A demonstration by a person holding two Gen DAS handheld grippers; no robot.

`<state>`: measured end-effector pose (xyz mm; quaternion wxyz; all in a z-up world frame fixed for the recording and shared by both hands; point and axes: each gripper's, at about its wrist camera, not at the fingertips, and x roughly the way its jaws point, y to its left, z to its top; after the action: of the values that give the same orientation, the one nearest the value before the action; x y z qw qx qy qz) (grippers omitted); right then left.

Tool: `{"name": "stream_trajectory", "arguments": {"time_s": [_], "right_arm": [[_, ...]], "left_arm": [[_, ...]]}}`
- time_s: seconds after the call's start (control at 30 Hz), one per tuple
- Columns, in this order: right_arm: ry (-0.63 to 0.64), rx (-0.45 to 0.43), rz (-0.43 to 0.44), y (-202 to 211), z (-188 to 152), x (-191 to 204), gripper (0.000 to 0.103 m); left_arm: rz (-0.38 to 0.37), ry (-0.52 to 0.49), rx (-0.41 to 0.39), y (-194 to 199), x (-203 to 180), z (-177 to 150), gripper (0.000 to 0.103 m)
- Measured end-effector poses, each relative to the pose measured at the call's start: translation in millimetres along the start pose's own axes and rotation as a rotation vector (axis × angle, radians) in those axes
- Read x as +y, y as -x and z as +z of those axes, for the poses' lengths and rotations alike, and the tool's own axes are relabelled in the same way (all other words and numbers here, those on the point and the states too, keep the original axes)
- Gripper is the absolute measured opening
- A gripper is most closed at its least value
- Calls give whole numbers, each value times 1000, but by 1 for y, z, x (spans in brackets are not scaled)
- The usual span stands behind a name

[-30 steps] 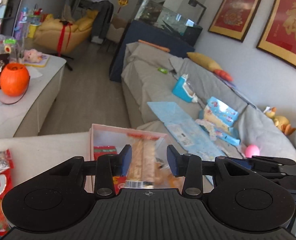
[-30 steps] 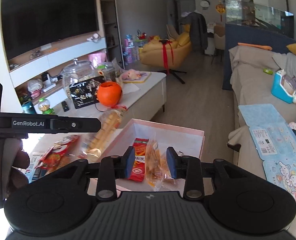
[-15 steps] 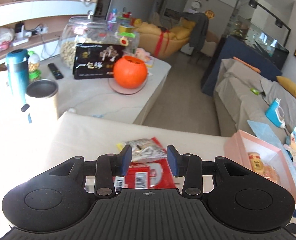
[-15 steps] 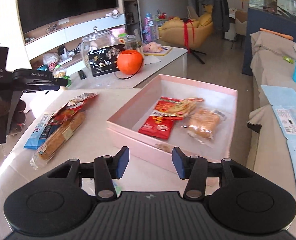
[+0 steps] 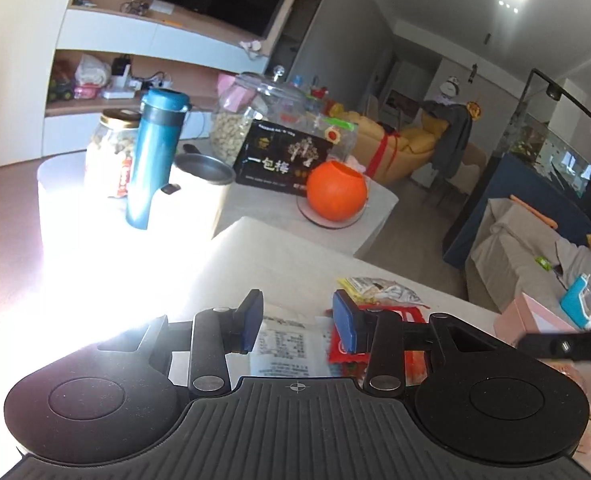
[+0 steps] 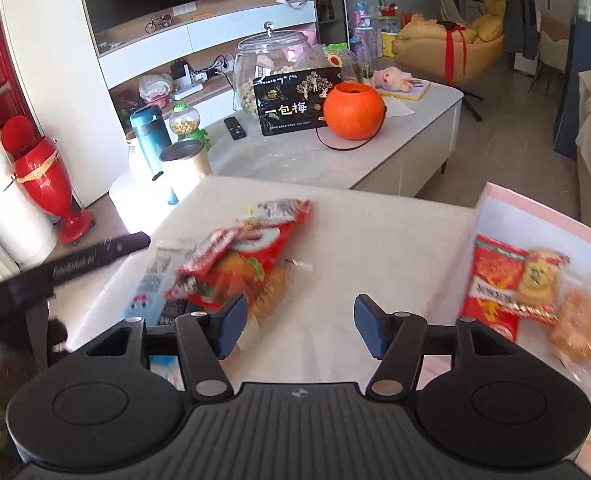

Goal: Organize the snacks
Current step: 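Grasp the white-and-red snack bag with the right tool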

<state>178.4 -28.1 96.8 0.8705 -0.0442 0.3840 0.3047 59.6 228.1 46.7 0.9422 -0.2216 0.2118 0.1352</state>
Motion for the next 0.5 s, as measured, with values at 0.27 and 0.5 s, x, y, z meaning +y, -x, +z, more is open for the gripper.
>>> {"name": "stream_trajectory", "arguments": {"time_s": [0.27, 0.5], "right_arm": [[1, 54, -66, -131, 84, 39, 65], [59, 179, -160, -199, 82, 48, 64]], "left_arm": [[-21, 70, 30, -3, 24, -1, 43], [-72, 127, 107, -16, 34, -6, 43]]}}
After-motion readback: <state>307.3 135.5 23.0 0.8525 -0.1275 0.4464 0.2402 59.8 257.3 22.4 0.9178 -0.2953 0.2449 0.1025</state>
